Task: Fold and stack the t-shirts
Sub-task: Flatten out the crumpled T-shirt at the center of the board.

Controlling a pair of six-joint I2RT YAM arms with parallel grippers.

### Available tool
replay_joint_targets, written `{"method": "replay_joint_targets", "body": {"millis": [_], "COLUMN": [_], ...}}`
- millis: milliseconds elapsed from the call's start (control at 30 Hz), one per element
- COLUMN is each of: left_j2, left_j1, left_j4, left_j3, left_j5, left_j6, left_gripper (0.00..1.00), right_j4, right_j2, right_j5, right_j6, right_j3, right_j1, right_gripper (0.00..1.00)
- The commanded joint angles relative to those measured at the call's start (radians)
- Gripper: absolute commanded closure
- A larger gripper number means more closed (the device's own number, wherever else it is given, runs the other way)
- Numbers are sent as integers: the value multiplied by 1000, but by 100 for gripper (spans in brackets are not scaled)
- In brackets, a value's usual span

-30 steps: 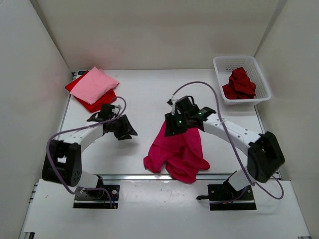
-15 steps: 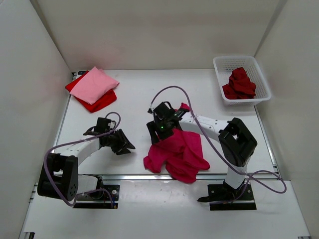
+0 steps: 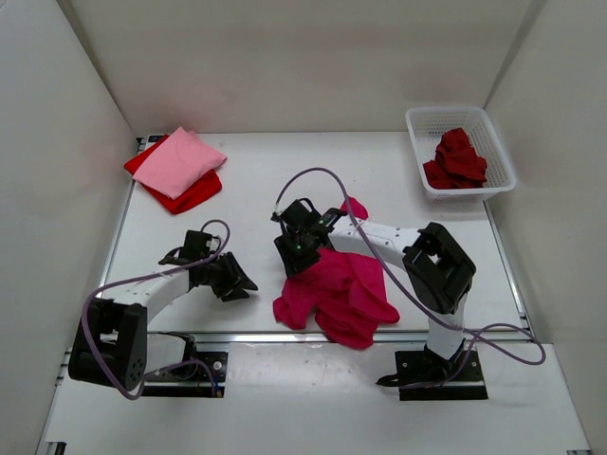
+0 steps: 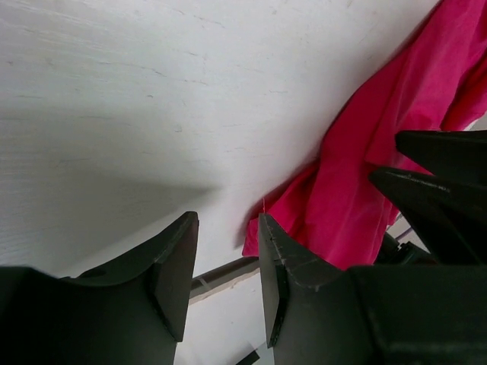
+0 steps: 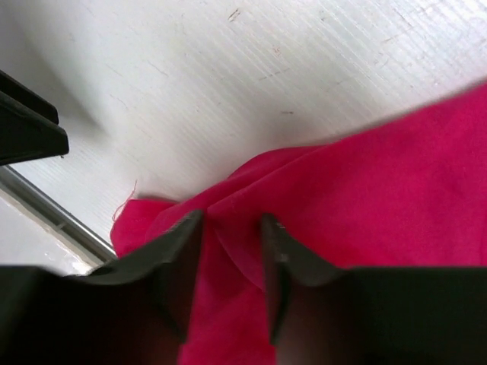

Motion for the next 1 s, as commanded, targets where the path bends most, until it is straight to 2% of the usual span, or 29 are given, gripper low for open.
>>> {"method": "replay_joint_targets", "body": {"millis": [0,100,167,233,400,500,600,767,967], "left_j2": [-34,-46,-60,-73,-107,-113,-98,-25,51], "left_j1": [-48,-120,-163,-195,-281,-338,-381,-427,-549], "left_j4": [6,-19,-37,-56,-59,-33,-28,-42,-118], "left_j3": [6,33,59,71,109,152,186,241,339], "left_j5": [-6,-22,-45,-66,-57,-54,-51,-40,-124], "left_j6": [11,42,57,79,88,76,95,137,230], "left_gripper": [52,51,49,47,41,28,21,14,15], "right_j4": [10,-21,-38,-33,-61,-91,-102,-157,-199], "right_j2": [2,13,6,-13,-53,-125,-232,-413,-528], "right_j5": [40,67,84,83,96,104,94,57,-11], "right_j6": [13,8,12,3,10,9,13,-15,-33], "right_j3": [39,58,53,50,61,79,67,70,45], "right_j1": [-3,-19,-36,-49,-85,-134,-250,-404,-562], "right_gripper": [71,77,90,98,100,100,100,100,100]}}
